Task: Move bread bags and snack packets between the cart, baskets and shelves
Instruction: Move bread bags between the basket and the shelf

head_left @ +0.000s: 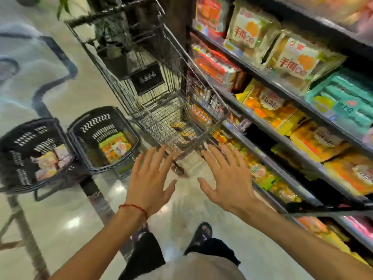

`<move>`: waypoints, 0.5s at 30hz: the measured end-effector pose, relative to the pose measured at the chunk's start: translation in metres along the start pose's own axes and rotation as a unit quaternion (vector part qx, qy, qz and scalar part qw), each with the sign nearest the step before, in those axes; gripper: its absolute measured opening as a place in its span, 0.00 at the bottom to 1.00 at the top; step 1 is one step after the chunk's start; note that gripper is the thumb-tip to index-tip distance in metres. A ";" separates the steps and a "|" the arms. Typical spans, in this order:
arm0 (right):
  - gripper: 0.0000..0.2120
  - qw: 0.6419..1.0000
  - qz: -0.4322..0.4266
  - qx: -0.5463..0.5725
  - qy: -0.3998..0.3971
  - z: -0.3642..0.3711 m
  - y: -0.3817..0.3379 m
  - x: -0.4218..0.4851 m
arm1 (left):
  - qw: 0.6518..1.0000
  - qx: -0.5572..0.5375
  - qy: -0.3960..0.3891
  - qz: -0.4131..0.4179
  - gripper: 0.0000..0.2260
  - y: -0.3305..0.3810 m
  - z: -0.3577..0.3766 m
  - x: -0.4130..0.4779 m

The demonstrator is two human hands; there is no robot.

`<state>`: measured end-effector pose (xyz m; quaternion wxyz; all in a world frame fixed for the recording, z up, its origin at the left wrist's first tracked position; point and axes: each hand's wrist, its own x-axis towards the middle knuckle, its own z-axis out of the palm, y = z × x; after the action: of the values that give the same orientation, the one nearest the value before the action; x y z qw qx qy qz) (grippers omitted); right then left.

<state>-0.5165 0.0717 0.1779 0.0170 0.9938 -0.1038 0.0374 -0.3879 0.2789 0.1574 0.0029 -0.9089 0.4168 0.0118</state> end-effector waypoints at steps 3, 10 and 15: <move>0.35 1.000 -0.015 0.010 0.003 0.001 -0.055 0.028 | 0.999 -0.008 -0.011 -0.035 0.33 -0.051 0.004 -0.025; 0.35 0.997 -0.007 0.074 0.024 0.019 -0.196 0.091 | 0.996 0.008 -0.007 -0.090 0.32 -0.196 0.000 -0.084; 0.33 0.993 -0.031 0.106 0.040 0.028 -0.266 0.139 | 0.992 -0.001 -0.028 -0.126 0.33 -0.278 0.004 -0.096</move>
<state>-0.3233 0.3021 0.1538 -0.0829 0.9904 -0.0675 0.0873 -0.2400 0.5329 0.1544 0.0154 -0.9534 0.2990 0.0370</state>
